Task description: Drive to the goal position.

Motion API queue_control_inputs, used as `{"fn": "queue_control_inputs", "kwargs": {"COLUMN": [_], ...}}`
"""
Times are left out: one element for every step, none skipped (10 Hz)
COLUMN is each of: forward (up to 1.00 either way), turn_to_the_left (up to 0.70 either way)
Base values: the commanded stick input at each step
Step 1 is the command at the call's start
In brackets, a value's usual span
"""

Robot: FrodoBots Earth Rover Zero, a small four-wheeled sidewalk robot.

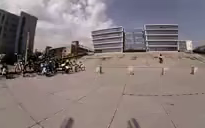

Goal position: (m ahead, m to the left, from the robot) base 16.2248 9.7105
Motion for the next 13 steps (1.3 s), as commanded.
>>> {"fn": "queue_control_inputs", "kwargs": {"forward": [1.00,1.00,1.00,1.00,1.00,1.00,1.00,1.00,1.00,1.00,1.00,1.00,1.00], "turn_to_the_left": [-0.23,-0.16,-0.09,-0.03,-0.01,-0.01,-0.01,0.00,0.01,0.27,0.31,0.36,0.37]}}
